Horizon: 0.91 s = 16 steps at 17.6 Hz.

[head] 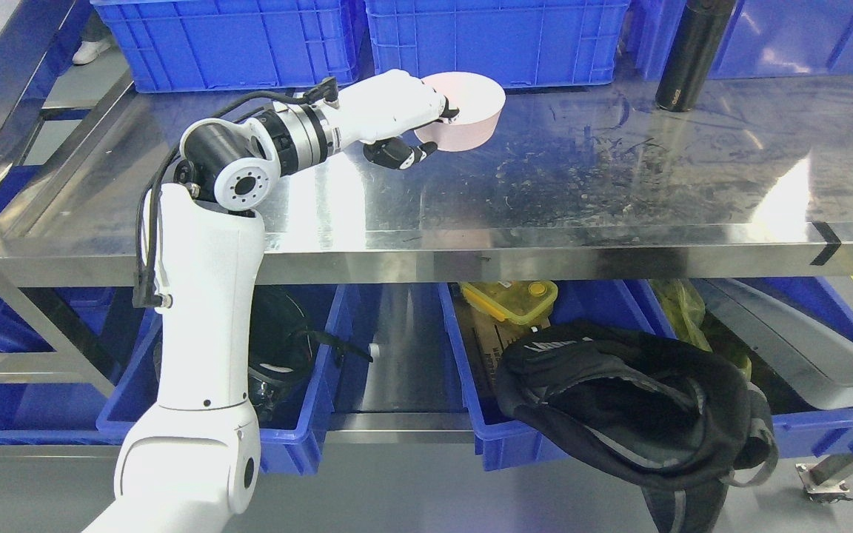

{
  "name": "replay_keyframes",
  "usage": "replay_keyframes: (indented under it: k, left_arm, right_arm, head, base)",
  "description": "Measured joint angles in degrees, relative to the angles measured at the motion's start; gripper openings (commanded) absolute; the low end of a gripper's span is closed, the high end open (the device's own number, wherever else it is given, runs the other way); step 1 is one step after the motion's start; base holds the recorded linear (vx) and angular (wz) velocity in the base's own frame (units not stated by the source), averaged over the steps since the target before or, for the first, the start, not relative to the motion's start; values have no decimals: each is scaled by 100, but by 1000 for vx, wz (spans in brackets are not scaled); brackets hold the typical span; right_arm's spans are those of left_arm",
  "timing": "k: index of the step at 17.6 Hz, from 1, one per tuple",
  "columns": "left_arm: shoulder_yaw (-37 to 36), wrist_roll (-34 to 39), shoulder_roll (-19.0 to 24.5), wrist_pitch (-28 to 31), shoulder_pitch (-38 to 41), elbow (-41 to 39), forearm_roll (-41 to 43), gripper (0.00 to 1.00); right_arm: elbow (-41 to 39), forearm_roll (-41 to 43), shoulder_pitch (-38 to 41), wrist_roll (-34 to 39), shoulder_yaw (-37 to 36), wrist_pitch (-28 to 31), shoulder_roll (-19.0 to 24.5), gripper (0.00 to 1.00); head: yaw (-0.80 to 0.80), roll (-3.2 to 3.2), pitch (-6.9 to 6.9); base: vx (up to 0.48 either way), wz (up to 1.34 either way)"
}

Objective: Stack pink IKEA bowl on shelf middle layer
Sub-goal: 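Carry the lifted pink bowl in the left hand while driving to the other shelf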

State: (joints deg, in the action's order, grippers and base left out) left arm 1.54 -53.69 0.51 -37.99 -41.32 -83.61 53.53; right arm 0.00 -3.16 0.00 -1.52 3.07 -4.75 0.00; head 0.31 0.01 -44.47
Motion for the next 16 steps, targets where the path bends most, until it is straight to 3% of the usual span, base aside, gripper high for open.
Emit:
replay_keyframes:
  k: [8, 16]
  left_arm:
    - [389, 10, -28, -266, 44, -335, -306, 0]
    - [548, 11, -40, -276, 53, -474, -366, 0]
  right_arm:
    - [0, 0, 0, 0, 0, 0, 0, 100]
    - [0, 0, 1, -2, 0, 0, 0, 100]
  head:
    - [0, 0, 0]
    - [0, 0, 0]
  base:
    - [-2, 23]
    - [-15, 554]
